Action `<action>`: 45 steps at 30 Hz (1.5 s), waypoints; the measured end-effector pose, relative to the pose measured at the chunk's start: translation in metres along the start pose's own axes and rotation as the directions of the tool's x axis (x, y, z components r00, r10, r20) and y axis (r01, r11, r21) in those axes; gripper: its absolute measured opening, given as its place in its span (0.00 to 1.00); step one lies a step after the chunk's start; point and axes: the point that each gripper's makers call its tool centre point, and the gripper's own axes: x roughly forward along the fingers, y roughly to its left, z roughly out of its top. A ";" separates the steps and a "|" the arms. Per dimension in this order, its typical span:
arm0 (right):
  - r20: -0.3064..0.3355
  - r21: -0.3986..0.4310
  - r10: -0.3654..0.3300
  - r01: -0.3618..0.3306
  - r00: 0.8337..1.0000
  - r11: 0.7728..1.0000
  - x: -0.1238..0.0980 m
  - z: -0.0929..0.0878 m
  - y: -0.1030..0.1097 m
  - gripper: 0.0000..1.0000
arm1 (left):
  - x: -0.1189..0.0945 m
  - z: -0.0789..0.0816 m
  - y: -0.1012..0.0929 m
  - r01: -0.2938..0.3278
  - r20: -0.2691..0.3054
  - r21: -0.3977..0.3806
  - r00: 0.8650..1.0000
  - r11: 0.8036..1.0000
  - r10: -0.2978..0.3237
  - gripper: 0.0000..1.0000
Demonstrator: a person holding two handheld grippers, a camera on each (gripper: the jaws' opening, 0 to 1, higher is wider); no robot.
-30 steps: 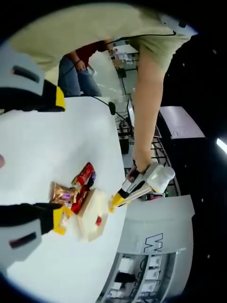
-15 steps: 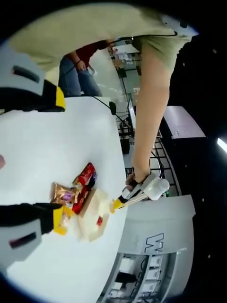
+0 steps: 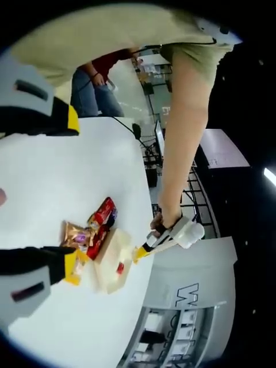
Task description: Place the target food into the container with the food tongs after gripping and lifting it, then release it inside without dropping or visibly crushing the food.
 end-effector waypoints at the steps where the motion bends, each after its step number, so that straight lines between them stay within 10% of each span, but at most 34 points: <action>1: 0.001 0.001 0.000 0.000 1.000 1.000 0.000 0.000 0.000 0.77 | 0.000 0.000 0.000 -0.001 0.000 -0.001 1.000 1.000 0.001 0.19; 33: 0.006 0.002 0.007 -0.007 1.000 1.000 0.002 0.000 0.003 0.77 | -0.013 0.009 -0.021 0.065 0.037 -0.006 0.997 0.998 -0.065 0.22; 45: 0.002 0.006 0.008 -0.008 1.000 1.000 -0.001 -0.003 0.006 0.77 | -0.032 -0.015 -0.042 0.128 0.038 0.040 0.991 0.991 -0.129 0.21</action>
